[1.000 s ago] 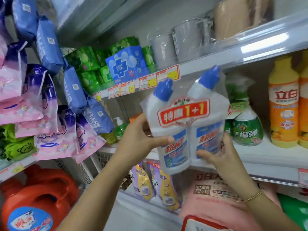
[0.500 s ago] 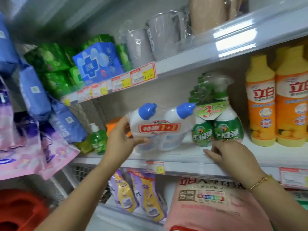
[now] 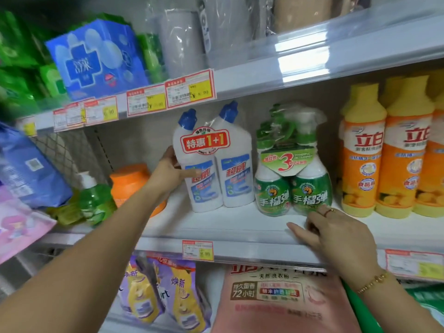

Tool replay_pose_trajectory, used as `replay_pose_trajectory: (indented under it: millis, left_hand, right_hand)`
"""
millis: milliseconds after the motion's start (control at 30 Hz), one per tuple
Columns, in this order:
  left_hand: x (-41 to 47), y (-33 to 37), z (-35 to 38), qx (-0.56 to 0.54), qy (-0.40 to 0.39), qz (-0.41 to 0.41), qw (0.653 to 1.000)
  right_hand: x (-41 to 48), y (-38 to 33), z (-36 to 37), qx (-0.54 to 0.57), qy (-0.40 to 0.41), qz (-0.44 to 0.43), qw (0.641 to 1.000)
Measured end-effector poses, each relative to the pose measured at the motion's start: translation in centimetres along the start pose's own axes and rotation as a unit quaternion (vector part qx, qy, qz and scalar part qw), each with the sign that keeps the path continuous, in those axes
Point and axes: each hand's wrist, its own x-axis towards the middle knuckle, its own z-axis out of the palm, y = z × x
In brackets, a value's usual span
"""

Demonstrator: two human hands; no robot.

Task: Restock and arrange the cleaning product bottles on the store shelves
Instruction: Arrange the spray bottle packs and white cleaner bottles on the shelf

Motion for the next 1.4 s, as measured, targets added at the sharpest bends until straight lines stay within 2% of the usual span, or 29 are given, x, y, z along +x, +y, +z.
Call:
replay_pose_trajectory:
  millis: [233,533,800,933,1167,1267,1400]
  left_hand:
    - [0.6,-5.7,3.7,0.049,-0.013,-0.056,0.997]
    - [6.8,-7.1,4.6,0.021,-0.019,-0.029,0.999]
    - [11.3,-9.2,6.9,0.079,0.052,-0.006,0.996]
    - [12.0,-9.6,8.2,0.148,0.076,-0.006,0.986]
    - [13.1,-10.1,10.7,0.164,0.104,-0.097,0.976]
    - [12.9,-9.6,12.1,0.207,0.124,-0.114,0.964]
    - [12.3,-8.8,11.9,0.251,0.092,-0.144,0.953]
  right_hand:
    - [-0.2,-0.5,0.4,-0.023,0.036,0.013,0.999]
    - [-0.6,-0.6,1.7,-0.071,0.075,0.034,0.994]
    - [-0.8,-0.4,2.0,-0.103,0.086,0.016,0.991]
    - [-0.8,-0.3,2.0,-0.107,0.083,0.002,0.991]
    - [-1.0,-0.1,2.2,-0.112,0.080,0.000,0.991]
    - [-1.0,-0.2,2.1,-0.109,0.081,0.003,0.991]
    - [-1.0,-0.1,2.1,-0.104,0.089,0.004,0.991]
